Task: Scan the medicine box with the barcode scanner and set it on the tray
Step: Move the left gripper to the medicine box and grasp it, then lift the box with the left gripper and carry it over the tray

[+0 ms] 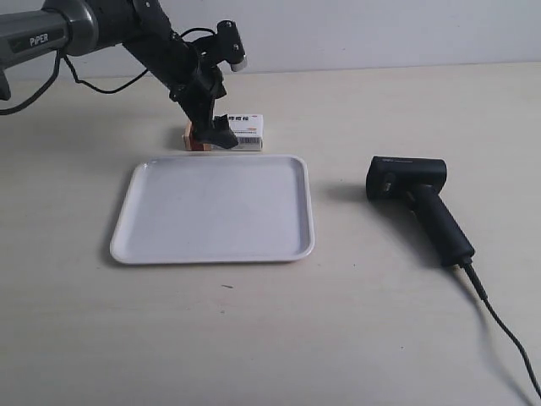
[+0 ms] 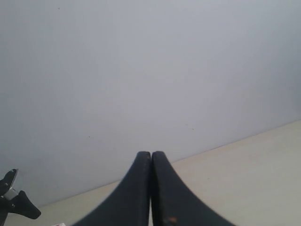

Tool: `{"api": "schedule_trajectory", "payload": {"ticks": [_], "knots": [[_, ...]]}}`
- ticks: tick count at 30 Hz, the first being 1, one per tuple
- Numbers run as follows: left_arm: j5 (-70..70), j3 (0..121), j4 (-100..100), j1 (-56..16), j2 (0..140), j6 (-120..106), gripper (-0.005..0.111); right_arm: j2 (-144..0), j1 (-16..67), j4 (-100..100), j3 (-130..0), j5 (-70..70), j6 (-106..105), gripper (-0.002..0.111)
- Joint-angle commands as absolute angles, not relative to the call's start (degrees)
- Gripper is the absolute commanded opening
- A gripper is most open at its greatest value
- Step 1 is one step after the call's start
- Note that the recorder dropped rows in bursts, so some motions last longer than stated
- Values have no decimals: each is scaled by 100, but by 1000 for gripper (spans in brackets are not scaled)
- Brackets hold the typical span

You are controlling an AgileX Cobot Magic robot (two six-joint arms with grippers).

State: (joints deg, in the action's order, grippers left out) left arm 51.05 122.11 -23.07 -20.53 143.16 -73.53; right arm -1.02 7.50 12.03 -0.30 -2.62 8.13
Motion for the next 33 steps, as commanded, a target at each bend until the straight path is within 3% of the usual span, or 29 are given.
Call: {"api": "schedule_trajectory", "payload": {"ticks": [1, 8, 11, 21, 26, 31, 33], "knots": [[4924, 12260, -2450, -2049, 14403, -7455, 105, -60, 768, 1155, 0, -319, 705, 0], [4854, 12260, -2475, -1970, 14495, -7455, 102, -60, 768, 1155, 0, -319, 705, 0], [4762, 12260, -2619, -1881, 14530, -7455, 95, -60, 768, 1155, 0, -319, 705, 0], [4608, 12260, -2682, -1780, 14728, -7455, 32, -60, 768, 1155, 0, -329, 693, 0], [4555, 12260, -2729, -1791, 14725, -7455, 20, -60, 768, 1155, 0, -339, 680, 0], [4543, 12260, -2715, -1791, 14378, -7178, 0, -60, 768, 1155, 0, -379, 575, 0], [4714, 12260, -2727, -1791, 14092, -7028, 0, -60, 768, 1155, 0, -424, 538, 0]]}}
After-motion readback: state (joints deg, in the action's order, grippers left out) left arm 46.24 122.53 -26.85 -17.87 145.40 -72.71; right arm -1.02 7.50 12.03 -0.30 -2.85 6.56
